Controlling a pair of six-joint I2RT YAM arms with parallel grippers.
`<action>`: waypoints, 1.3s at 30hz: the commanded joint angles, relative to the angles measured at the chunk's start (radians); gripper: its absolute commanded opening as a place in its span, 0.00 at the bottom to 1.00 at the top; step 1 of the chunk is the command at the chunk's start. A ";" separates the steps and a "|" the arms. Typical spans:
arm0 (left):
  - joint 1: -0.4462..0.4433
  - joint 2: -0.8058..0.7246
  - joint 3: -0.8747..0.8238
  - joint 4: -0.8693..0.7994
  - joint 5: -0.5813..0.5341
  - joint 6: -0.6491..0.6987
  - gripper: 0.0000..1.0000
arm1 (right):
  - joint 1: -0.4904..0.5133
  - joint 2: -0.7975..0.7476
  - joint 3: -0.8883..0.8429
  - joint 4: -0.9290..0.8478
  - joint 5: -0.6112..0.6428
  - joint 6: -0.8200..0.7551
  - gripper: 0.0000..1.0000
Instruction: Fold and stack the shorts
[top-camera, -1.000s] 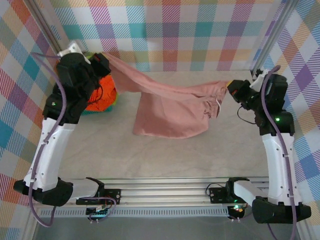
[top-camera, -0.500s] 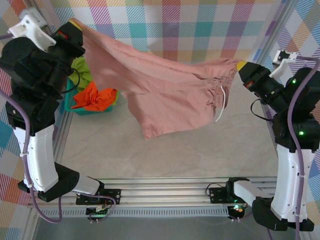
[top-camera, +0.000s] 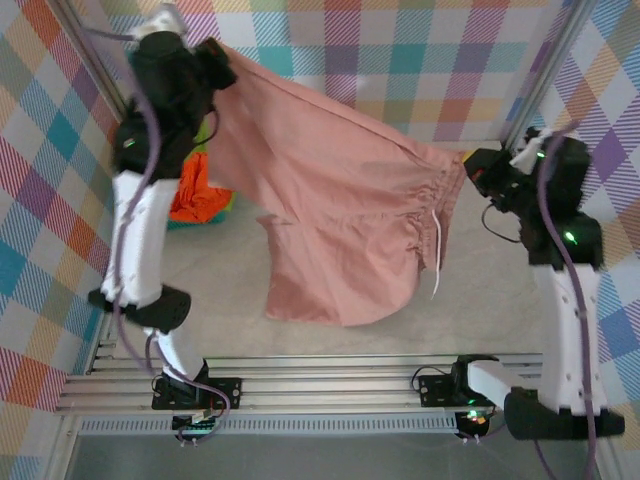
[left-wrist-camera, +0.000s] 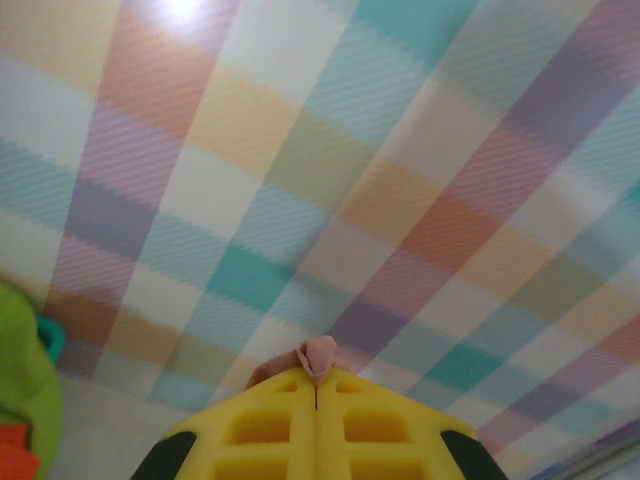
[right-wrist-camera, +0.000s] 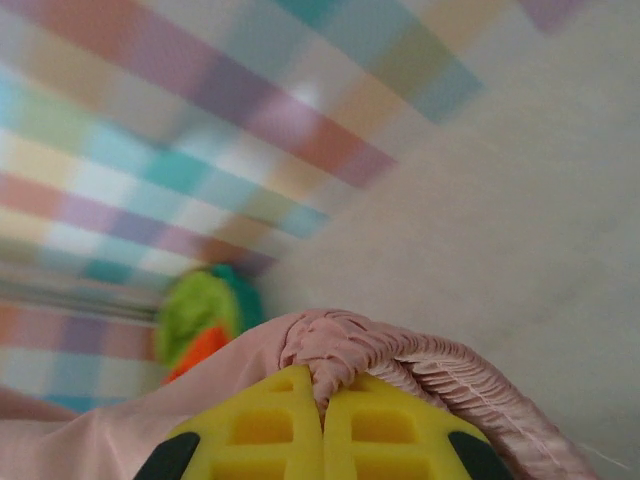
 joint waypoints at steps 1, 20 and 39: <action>0.016 0.167 -0.007 0.048 -0.006 0.008 0.00 | 0.003 0.074 -0.096 0.063 0.131 -0.028 0.00; 0.029 0.496 0.167 0.129 0.163 -0.109 0.87 | -0.030 0.883 0.597 -0.022 0.132 -0.108 0.74; -0.206 -0.483 -1.658 0.631 0.285 -0.467 1.00 | 0.245 0.916 0.328 0.183 -0.347 -0.299 0.91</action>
